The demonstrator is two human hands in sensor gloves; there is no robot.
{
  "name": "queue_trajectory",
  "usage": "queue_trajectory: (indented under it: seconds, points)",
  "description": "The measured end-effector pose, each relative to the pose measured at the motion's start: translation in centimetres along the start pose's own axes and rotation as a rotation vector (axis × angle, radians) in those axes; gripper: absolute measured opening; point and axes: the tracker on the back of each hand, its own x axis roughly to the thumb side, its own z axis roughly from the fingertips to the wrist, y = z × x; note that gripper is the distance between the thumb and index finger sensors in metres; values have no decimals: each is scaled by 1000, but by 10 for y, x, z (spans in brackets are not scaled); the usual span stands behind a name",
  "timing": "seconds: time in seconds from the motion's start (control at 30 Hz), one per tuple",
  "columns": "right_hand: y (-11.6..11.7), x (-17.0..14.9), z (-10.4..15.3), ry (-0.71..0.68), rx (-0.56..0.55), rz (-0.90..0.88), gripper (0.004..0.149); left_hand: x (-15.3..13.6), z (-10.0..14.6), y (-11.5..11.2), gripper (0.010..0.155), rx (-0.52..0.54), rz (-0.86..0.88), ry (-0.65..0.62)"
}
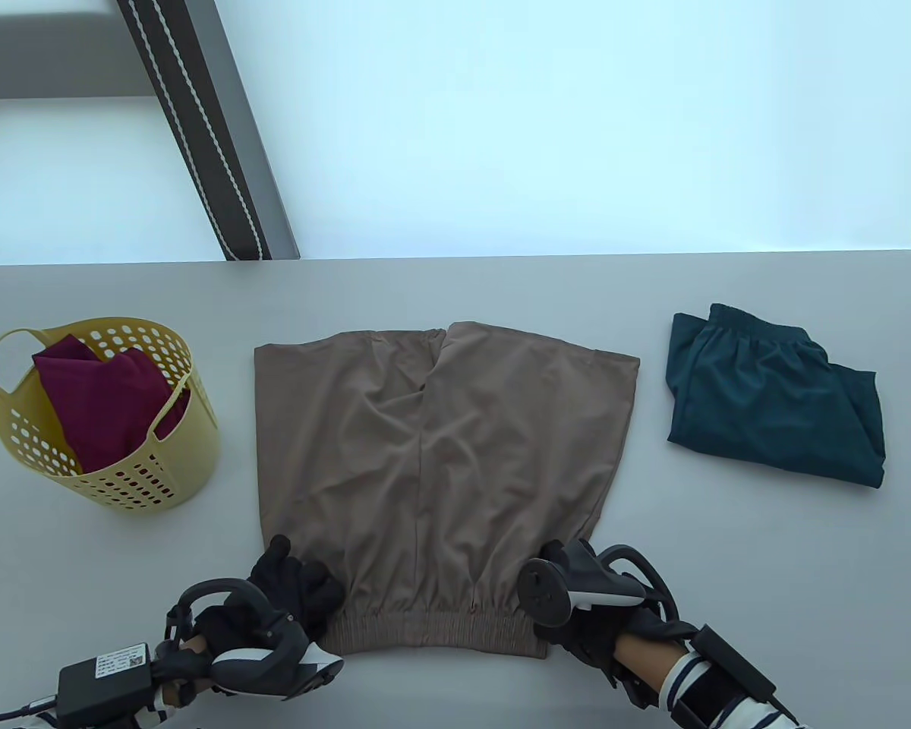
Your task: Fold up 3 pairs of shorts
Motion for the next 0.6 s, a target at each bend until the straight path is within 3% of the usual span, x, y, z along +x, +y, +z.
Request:
queue_trajectory:
  seconds: [0.07, 0.13, 0.2, 0.37, 0.5, 0.6]
  points:
    - [-15, -4, -4, 27, 25, -3, 72, -16, -5, 3, 61, 104, 16, 76]
    - [-36, -10, -13, 88, -91, -98, 79, -39, -15, 7, 60, 161, -6, 188]
    - [-62, -20, -29, 183, -166, -192, 79, -63, -34, 8, 62, 105, -14, 267]
    - [-110, -38, -76, 436, -150, -213, 76, -91, -74, -6, 63, -105, 15, 331]
    - [-106, -52, -109, 527, 32, -305, 74, -88, -89, -21, 62, -247, 62, 314]
    - [-106, -59, -116, 628, -10, -258, 75, -82, -88, -20, 59, -236, 1, 295]
